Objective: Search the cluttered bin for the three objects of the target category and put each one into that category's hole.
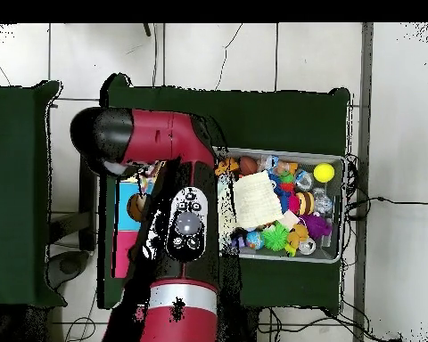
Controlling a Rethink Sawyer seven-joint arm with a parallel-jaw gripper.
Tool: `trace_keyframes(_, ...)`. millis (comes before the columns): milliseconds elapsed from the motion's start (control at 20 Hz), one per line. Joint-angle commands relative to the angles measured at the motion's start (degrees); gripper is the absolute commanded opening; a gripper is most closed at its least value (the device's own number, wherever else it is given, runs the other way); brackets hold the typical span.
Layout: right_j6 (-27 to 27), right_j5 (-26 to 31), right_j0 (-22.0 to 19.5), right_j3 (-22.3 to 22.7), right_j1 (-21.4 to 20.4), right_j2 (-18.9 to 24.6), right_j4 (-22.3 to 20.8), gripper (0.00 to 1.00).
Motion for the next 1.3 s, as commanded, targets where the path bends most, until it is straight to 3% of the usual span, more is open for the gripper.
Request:
trace_keyframes(50,17.51,4.22,-0.39,-4.92,5.33,0.88,2.86,0.00)
trace_keyframes(350,19.28,1.27,0.41,-5.99,7.85,1.66,4.22,0.00)
trace_keyframes(650,16.65,-2.21,-0.31,-4.08,10.20,2.06,3.91,0.00)
trace_keyframes(950,15.67,-2.09,-0.69,1.37,8.56,2.46,5.48,0.00)
trace_keyframes(1300,15.20,-0.17,0.41,11.39,2.92,1.89,7.66,0.00)
